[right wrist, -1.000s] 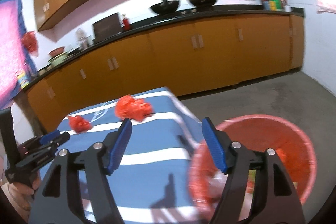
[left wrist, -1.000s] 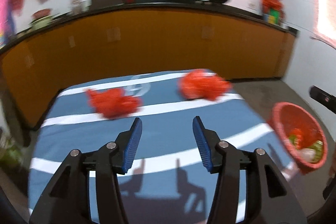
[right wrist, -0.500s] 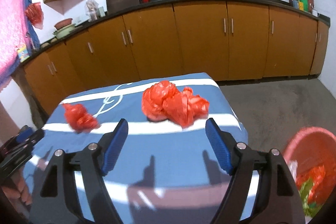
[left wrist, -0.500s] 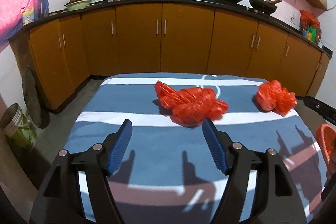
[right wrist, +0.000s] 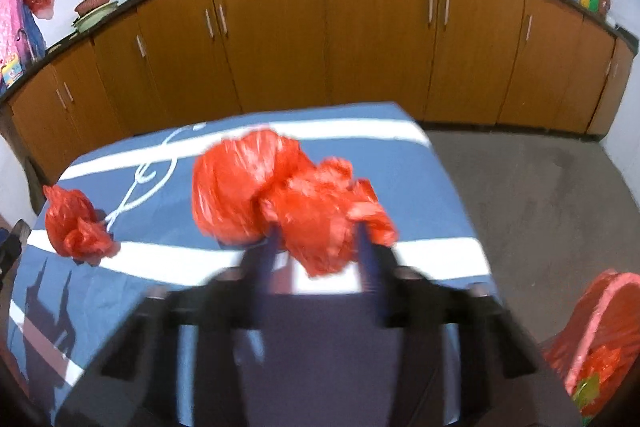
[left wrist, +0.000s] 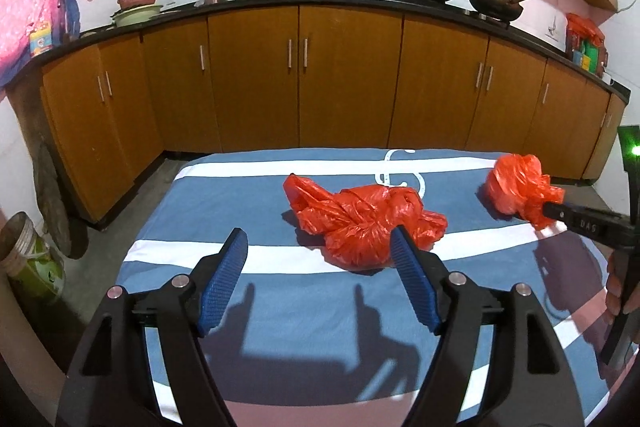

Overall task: Collect trash
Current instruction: 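Grasp a red bag with the right tool while the left tool grasps another red bag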

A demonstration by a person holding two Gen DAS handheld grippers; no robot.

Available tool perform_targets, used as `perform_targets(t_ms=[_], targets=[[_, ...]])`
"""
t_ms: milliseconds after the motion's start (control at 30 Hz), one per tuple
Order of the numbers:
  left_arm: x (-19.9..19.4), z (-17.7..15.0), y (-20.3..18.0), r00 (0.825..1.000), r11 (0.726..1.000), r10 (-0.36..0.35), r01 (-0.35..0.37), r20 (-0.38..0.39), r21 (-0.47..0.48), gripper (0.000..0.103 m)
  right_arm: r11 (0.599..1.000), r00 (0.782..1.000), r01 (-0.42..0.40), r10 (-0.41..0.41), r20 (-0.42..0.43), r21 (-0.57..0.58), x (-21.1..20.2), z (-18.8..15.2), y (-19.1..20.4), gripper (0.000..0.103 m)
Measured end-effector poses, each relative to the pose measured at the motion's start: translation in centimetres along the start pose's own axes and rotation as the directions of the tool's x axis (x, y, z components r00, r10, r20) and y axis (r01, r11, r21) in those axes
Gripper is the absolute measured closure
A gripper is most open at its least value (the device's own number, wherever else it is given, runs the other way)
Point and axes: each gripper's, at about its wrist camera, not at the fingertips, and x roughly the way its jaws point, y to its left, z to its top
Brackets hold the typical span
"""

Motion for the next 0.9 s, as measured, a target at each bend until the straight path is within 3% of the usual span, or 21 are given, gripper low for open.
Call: perform_targets(t_ms=[133, 500, 667, 900], targets=[[0.2, 0.2, -0.1, 1.000, 1.000, -0.008, 0.008, -0.005, -0.007, 0.030, 0.999, 0.999, -0.044, 0.045, 0.011, -0.005, -0.9, -1.0, 0.2, 0.099], [2.3, 1.4, -1.2, 0.999, 0.999, -0.024, 0.022, -0.037, -0.043, 0.030, 0.994, 0.993, -0.104, 0.105, 0.061, -0.025, -4.9, -3.5, 1.2, 0.099], [2.7, 1.4, -2.8, 0.999, 0.999, -0.031, 0.032, -0.045, 0.009, 0.030, 0.994, 0.992, -0.110, 0.110, 0.059, -0.003, -5.2, -3.7, 0.7, 0.099], [4.1, 0.7, -3.8, 0.993, 0.998, -0.060, 0.063, -0.099, 0.029, 0.049, 0.993, 0.992, -0.117, 0.116, 0.042, 0.030, -4.8, -4.1, -0.1, 0.099]])
